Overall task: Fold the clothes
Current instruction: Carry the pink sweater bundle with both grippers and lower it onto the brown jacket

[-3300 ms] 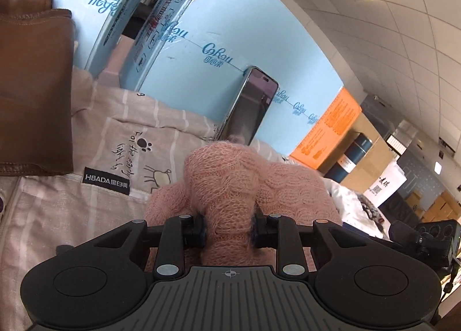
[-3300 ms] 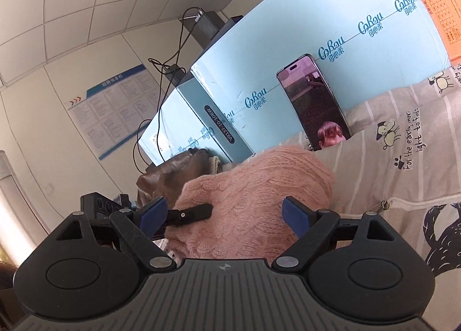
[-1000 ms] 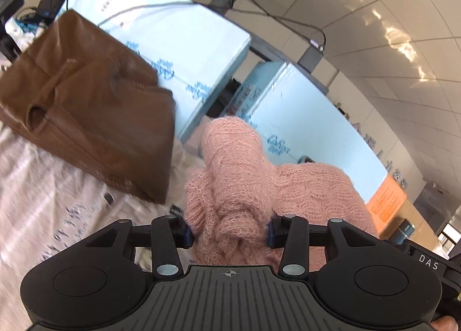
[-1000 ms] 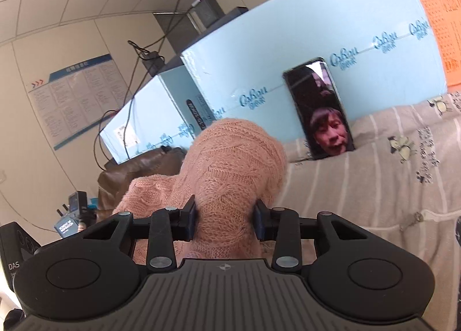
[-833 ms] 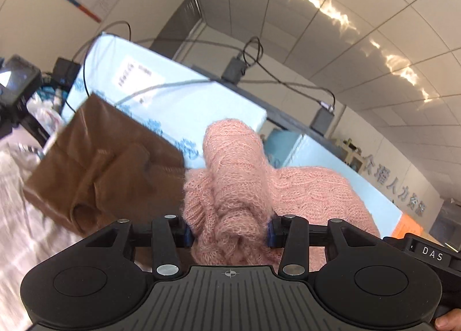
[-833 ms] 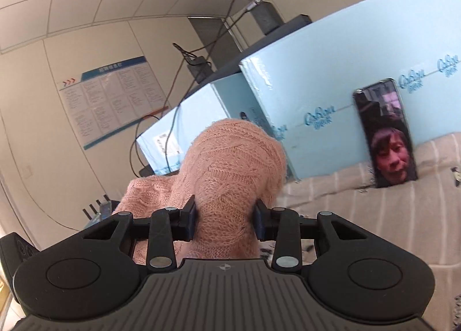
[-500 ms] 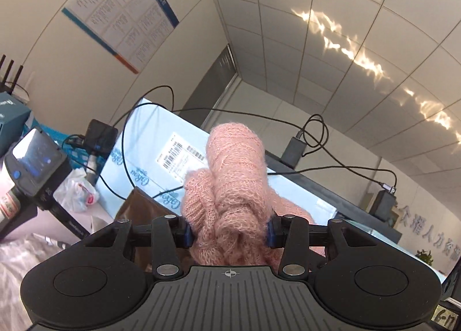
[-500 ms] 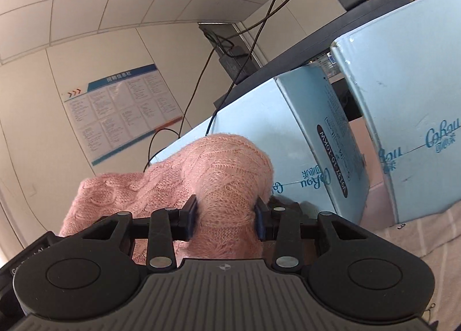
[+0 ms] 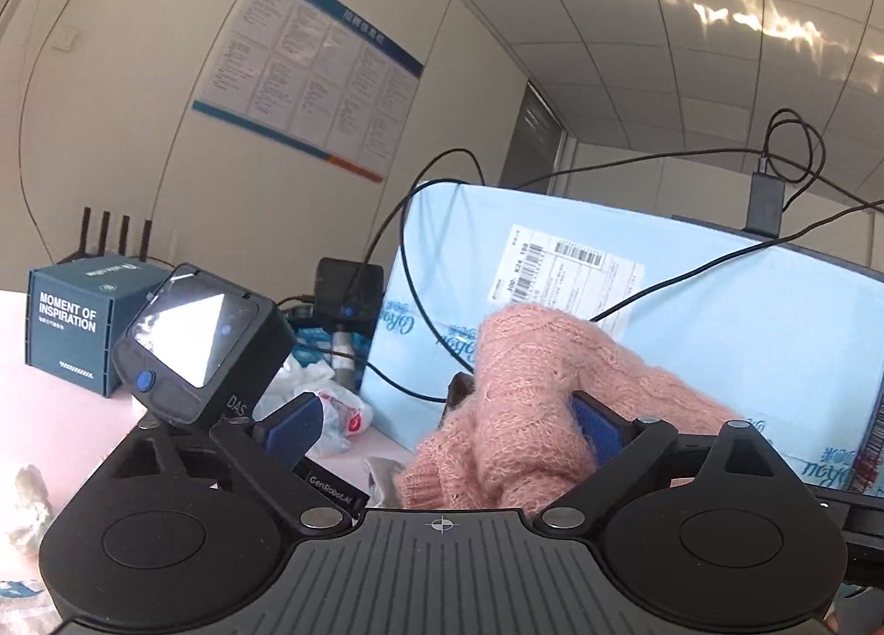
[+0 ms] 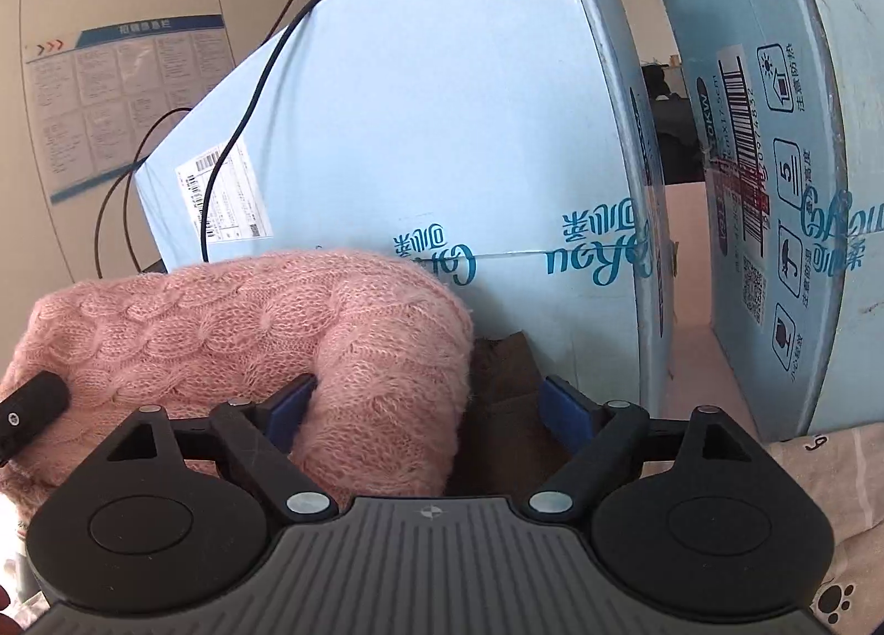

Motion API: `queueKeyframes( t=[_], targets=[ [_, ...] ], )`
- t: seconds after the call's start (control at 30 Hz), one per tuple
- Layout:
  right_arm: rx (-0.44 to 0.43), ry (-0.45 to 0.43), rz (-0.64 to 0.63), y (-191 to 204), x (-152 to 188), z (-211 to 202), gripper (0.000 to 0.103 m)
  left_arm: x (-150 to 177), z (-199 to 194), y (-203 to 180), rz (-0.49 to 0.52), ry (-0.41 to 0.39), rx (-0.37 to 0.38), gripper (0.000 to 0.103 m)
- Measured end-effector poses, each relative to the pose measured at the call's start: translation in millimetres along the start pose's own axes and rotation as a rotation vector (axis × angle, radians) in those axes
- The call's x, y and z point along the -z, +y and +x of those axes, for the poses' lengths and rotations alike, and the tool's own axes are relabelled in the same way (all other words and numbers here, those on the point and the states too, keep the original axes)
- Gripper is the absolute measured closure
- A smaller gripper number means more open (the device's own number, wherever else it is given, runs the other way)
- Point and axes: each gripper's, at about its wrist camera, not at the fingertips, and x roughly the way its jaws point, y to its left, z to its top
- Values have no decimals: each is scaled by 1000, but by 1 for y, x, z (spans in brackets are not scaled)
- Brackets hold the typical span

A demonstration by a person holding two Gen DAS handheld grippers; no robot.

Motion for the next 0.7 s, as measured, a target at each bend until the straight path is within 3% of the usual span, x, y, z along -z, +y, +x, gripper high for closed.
queueKeyframes(
  t=[0.07,0.2,0.3,0.37,0.53,0.7],
  targets=[
    [26,4,-16,2,3,5,10,8,16,-7,40,52,-55,2],
    [54,17,21,-4,10,17,1,19,27,-19,90,46,-126,0],
    [52,-2,23,-7,14,17,0,21,26,-12,77,36,-105,0],
    [46,-9,26,-8,15,13,0,24,20,-8,59,7,-83,0],
    [31,-21,43,-6,13,4,0,26,5,-16,115,-74,-108,0],
    [-2,-56,19,-5,13,-39,0,24,-18,-16,139,-173,-123,0]
  ],
)
